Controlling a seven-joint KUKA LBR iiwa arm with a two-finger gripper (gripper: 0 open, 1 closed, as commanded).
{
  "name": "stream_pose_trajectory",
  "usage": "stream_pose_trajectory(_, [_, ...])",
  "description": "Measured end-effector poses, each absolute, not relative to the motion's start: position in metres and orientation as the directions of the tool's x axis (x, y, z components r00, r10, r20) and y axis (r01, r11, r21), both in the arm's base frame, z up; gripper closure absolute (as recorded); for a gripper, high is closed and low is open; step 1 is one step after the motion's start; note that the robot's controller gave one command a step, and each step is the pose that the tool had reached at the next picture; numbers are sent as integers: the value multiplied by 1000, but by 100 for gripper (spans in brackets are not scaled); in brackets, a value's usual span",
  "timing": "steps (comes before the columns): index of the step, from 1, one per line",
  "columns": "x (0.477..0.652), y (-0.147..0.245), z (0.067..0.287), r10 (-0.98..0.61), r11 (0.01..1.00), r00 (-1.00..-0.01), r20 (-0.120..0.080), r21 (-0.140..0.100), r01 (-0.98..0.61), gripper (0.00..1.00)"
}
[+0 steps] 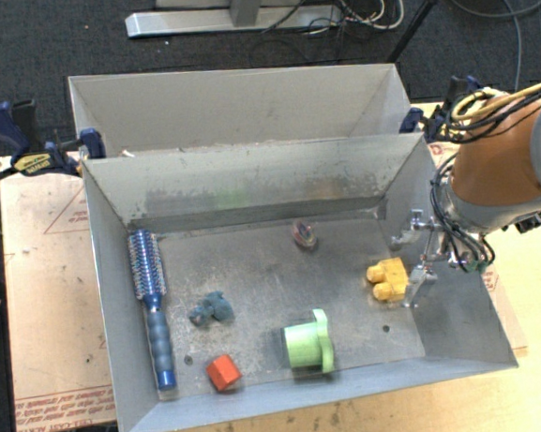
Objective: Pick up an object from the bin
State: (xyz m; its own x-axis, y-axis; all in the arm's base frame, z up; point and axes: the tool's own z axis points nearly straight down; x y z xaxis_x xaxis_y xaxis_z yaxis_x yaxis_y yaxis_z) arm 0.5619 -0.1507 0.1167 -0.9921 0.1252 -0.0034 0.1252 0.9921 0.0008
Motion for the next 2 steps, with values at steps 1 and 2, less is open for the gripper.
stream_pose_trajectory(1, [571,-147,74,292,956,-956,-3,3,292,0])
stream_pose_trajectory(2, [573,-147,75,291,957,-957,-5,1,291,0])
